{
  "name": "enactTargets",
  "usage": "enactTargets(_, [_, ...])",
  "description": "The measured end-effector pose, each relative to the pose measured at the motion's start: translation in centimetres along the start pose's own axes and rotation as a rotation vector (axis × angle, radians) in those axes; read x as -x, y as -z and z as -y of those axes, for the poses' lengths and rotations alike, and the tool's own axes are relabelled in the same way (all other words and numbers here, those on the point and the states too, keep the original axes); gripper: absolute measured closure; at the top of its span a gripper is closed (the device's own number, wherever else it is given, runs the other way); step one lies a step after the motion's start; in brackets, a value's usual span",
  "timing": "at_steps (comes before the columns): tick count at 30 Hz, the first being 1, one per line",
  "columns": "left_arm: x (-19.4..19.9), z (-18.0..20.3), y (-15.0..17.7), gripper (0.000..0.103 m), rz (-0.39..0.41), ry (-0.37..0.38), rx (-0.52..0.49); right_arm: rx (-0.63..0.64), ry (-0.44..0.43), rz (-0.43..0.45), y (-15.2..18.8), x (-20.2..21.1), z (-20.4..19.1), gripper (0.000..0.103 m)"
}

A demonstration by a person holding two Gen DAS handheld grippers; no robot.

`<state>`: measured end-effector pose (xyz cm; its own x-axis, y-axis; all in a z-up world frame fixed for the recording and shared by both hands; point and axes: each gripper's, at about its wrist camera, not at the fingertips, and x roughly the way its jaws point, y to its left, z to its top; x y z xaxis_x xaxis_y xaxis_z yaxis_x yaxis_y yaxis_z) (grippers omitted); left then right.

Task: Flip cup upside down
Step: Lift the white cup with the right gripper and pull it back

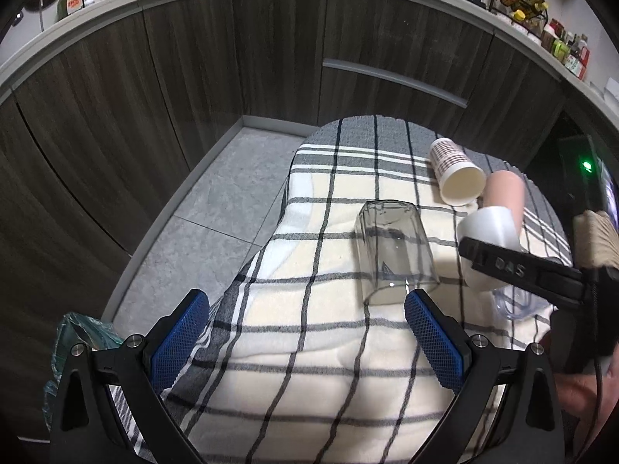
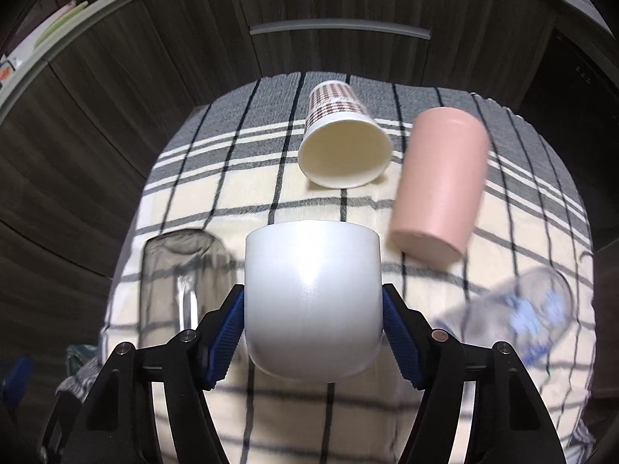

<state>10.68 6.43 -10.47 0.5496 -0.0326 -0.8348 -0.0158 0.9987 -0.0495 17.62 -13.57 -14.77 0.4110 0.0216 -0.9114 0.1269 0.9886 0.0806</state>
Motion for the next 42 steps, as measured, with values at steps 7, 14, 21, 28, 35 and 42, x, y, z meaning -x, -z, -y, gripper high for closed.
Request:
enactTargets(7, [3.0, -0.8, 2.4, 0.000, 0.013, 0.021, 0.005, -0.035, -0.046, -0.006, 5.2, 4.3, 0.5, 0.035])
enactTargets(14, [3.5, -1.0, 5.9, 0.000, -0.017, 0.011, -0.020, -0.111, -0.052, -0.060, 11.3, 4.1, 1.7, 0.035])
enactTargets(21, [3.8, -0.8, 7.4, 0.000, -0.009, -0.018, -0.042, -0.108, -0.044, -0.053, 13.6, 2.6, 1.5, 0.035])
enactTargets(28, [4.6, -1.0, 7.5, 0.000, 0.025, -0.017, -0.021, -0.118, -0.072, -0.043, 13.6, 3.1, 1.7, 0.020])
enactTargets(35, [5.6, 0.5, 7.5, 0.000, 0.063, 0.008, -0.045, -0.116, -0.076, 0.038, 13.2, 6.2, 2.6, 0.020])
enactTargets(42, [5.6, 3.7, 7.9, 0.000, 0.090, 0.046, -0.091, -0.096, -0.007, 0.165, 13.8, 11.4, 5.5, 0.020])
